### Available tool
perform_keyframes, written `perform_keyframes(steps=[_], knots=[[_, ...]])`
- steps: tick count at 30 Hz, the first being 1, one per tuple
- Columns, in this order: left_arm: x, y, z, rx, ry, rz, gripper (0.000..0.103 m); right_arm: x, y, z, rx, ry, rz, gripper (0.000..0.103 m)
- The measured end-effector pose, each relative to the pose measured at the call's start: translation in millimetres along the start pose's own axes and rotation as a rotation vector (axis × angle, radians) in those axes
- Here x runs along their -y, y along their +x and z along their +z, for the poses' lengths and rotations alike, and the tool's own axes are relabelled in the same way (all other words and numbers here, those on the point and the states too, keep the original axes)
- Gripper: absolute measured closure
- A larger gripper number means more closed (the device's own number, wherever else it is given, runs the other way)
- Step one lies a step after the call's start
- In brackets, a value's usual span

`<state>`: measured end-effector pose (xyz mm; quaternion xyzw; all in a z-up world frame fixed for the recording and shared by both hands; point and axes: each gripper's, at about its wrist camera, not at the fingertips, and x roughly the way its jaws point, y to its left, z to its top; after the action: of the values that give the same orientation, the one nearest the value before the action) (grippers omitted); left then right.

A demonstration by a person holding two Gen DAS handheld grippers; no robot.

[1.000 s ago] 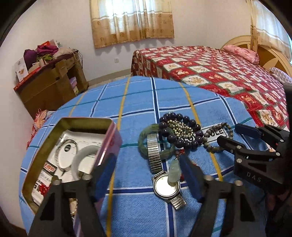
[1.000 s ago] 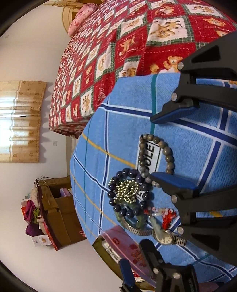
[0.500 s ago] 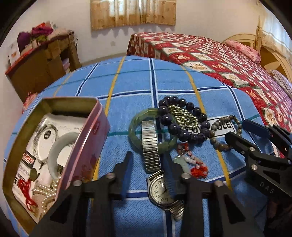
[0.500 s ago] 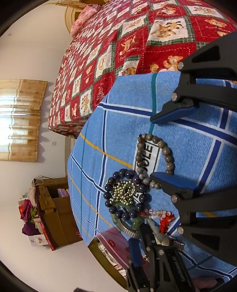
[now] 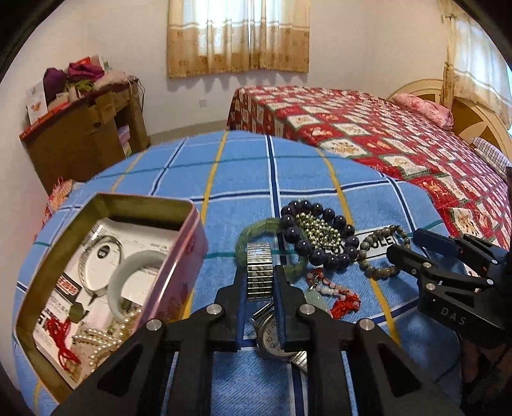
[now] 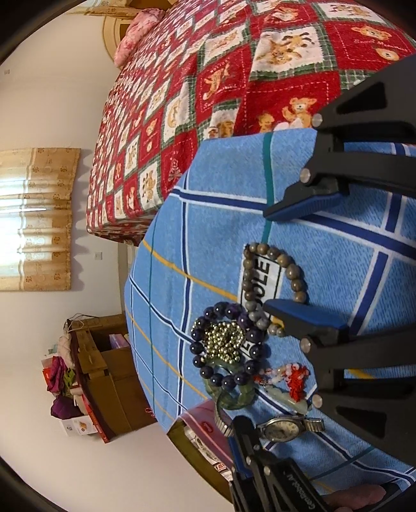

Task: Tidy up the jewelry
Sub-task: 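Close the left tool on the silver watch band while the right tool grips the grey bead bracelet, then carry the watch with the left tool while the right tool carries the bead bracelet to the tin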

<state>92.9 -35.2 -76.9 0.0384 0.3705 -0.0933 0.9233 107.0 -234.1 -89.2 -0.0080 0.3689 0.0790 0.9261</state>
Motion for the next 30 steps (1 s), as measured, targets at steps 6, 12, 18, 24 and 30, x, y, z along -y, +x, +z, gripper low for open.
perform_keyframes(steps=[6, 12, 18, 24, 30], knots=[[4, -4, 2, 0.03, 0.018, 0.007, 0.088, -5, 4, 1, -0.021, -0.034, -0.032, 0.05], [-1, -11, 1, 0.053, -0.009, 0.01, 0.088, -12, 5, 0, -0.014, -0.093, -0.064, 0.076], [-5, -22, 0, 0.066, -0.033, 0.0, 0.088, -7, 3, -2, -0.002, -0.069, 0.023, 0.09], [-7, -36, 3, 0.088, -0.046, -0.007, 0.088, -12, -8, -4, 0.022, -0.069, 0.079, 0.091], [-7, -48, 4, 0.108, -0.048, -0.014, 0.088, -17, -25, 2, 0.066, -0.071, 0.107, 0.091]])
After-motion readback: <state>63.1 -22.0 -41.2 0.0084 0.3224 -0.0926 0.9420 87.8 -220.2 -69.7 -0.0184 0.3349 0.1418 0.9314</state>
